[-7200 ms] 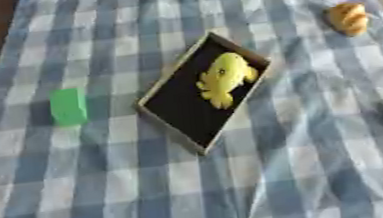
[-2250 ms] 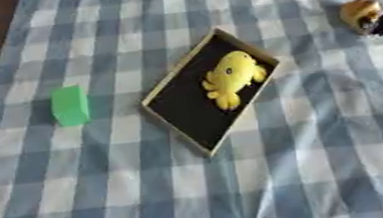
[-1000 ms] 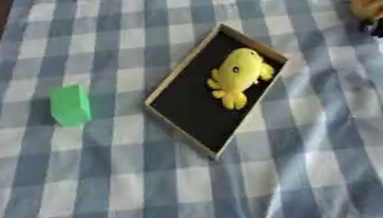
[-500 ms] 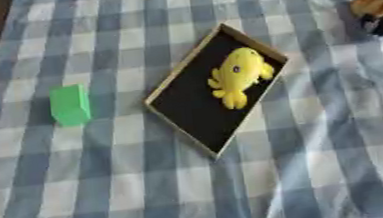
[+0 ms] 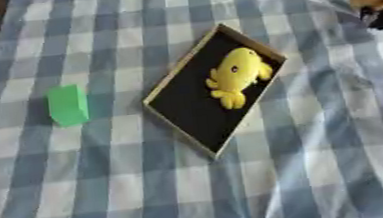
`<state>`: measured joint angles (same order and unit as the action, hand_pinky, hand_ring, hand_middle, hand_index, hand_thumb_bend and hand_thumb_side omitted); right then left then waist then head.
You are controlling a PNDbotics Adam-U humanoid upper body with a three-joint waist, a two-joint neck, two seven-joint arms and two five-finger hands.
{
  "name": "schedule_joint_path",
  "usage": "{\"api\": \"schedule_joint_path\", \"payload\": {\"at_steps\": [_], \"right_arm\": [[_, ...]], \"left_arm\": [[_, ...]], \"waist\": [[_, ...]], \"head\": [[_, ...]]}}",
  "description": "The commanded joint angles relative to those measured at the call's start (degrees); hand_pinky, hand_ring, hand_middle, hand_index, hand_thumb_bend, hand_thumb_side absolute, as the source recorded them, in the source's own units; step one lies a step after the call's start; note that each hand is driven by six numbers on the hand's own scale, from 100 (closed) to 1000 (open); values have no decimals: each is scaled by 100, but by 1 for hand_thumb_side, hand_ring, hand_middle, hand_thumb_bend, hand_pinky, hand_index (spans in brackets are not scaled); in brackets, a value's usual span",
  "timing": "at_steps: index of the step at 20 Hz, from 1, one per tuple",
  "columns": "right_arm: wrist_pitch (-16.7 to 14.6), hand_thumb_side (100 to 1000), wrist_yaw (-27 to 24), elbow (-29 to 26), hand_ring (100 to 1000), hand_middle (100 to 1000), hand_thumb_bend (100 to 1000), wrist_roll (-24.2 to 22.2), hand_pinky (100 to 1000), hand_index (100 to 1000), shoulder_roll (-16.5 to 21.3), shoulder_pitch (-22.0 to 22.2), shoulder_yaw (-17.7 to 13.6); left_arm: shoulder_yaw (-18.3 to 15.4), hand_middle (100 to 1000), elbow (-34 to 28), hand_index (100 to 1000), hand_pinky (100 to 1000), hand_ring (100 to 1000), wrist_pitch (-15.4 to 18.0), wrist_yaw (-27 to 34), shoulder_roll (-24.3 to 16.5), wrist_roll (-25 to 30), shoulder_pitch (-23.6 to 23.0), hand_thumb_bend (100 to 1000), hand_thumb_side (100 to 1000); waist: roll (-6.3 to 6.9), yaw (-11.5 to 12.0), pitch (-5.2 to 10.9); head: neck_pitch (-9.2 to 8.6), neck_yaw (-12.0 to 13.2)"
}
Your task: Pick up objects on the table and place them in the box.
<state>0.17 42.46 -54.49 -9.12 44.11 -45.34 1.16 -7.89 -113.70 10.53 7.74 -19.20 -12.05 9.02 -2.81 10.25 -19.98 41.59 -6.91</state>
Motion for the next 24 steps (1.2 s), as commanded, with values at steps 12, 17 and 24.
{"api": "schedule_joint_path", "payload": {"at_steps": [12,17,24], "right_arm": [[-93,100,-686,-3603,770,598,143,-128,882,737,949,904,563],[54,100,-961,-5164,766,594,146,-303,885,734,1036,1110,771],[-312,100,-1301,-6003,772,600,100,-726,882,735,689,854,1487]], "left_arm": [[32,702,-89,814,692,814,-7,20,-127,66,68,100,717],[46,702,-89,813,692,814,-11,35,-113,84,75,100,718],[76,702,-89,813,693,815,-3,63,-101,115,96,100,716]], "waist": [[-114,-46,383],[-122,-23,409],[-120,26,462]], "head": [[70,9],[78,-13],[129,-74]]}}
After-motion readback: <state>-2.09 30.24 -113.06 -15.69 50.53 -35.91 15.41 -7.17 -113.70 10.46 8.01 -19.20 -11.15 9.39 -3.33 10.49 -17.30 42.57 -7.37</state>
